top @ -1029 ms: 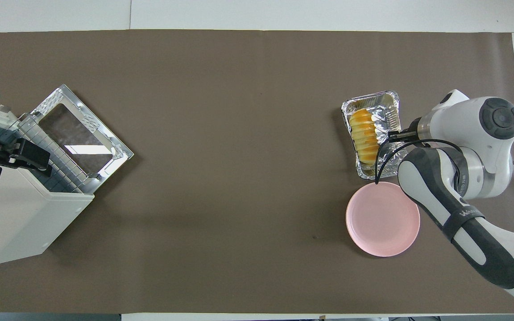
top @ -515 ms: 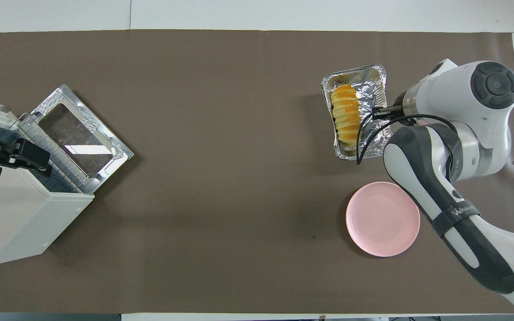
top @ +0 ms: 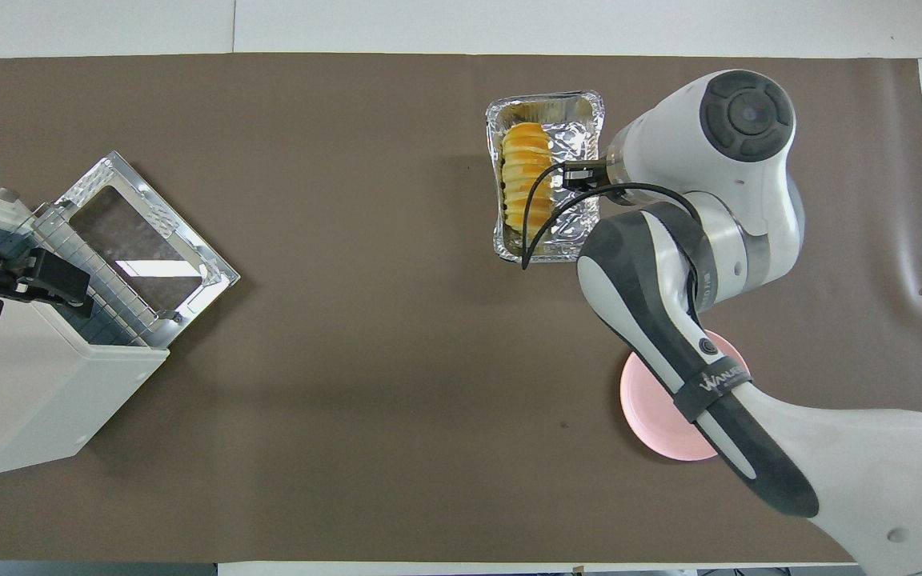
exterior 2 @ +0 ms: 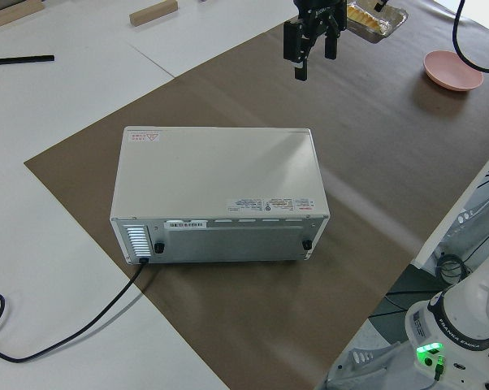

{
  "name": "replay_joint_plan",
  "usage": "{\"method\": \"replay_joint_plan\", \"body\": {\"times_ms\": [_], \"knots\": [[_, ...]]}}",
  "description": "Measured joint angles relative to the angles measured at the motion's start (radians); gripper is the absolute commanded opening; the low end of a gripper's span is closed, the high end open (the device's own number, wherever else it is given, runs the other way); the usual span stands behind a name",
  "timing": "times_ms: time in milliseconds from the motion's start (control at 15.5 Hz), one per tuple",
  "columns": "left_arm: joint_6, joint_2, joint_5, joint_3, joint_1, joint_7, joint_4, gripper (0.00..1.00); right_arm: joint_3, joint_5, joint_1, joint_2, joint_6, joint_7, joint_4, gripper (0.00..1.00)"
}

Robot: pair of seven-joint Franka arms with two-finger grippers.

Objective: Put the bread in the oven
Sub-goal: 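Push the foil tray with the right gripper toward the toaster oven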

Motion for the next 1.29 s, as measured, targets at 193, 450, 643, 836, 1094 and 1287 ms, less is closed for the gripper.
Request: {"method": "replay_joint_plan", "body": {"times_ms": [193,450,643,836,1094,1287], "knots": [[0.0,0.0,0.0,0.0,0.0,0.0,0.0,1.0,0.0,0.0,0.072,0.123,0.045,0.111,0.091,0.0],[0.0,0.0,0.0,0.0,0.0,0.0,0.0,1.0,0.0,0.003,0.152,0.23,0.133,0.178,0.149,0.0],[0.0,0.0,0.0,0.0,0.0,0.0,0.0,1.0,0.0,0.003,0.188,0.242,0.142,0.223,0.154,0.0],[0.0,0.0,0.0,0.0,0.0,0.0,0.0,1.0,-0.001,0.003,0.188,0.242,0.139,0.226,0.154,0.81],[0.0,0.0,0.0,0.0,0.0,0.0,0.0,1.0,-0.001,0.003,0.19,0.242,0.128,0.226,0.152,1.0],[0.0,0.0,0.0,0.0,0.0,0.0,0.0,1.0,-0.007,0.003,0.187,0.235,0.078,0.227,0.164,1.0]]}}
